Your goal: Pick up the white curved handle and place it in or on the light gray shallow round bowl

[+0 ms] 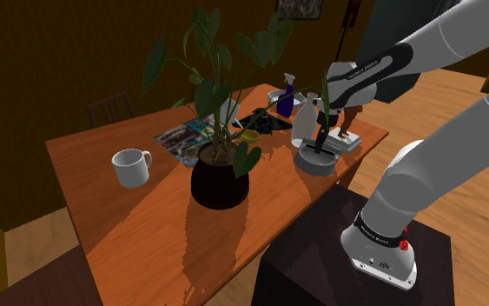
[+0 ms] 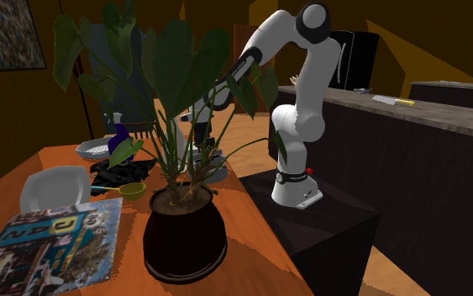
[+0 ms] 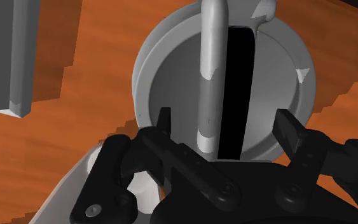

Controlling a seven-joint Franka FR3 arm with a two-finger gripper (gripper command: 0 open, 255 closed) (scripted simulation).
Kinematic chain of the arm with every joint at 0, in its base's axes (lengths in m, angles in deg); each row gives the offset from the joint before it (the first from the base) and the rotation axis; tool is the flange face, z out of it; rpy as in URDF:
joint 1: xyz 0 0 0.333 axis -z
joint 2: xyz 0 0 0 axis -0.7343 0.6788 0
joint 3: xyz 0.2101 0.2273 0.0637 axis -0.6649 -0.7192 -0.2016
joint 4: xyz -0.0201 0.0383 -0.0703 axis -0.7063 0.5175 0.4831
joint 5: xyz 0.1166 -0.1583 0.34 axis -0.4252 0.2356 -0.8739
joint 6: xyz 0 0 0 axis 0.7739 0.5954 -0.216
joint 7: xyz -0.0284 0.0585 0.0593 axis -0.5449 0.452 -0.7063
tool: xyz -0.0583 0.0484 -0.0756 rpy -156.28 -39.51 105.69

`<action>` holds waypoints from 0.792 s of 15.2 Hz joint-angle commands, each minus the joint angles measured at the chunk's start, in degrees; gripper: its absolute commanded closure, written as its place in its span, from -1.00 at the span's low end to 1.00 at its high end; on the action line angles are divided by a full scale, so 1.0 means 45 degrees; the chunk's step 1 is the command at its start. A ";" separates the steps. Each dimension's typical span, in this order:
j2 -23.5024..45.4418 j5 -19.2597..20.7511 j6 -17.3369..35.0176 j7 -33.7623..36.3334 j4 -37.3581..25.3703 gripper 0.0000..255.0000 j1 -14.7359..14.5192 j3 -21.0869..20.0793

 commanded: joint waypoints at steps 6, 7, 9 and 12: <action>-0.0983 0.0083 -0.1652 0.0175 -0.0701 -1.00 0.0141 -0.0378; -0.1195 0.0075 -0.2068 0.0202 -0.0910 -1.00 0.0165 -0.0475; -0.1199 0.0075 -0.2069 0.0202 -0.0908 -1.00 0.0169 -0.0478; -0.1194 0.0073 -0.2067 0.0201 -0.0910 -1.00 0.0167 -0.0478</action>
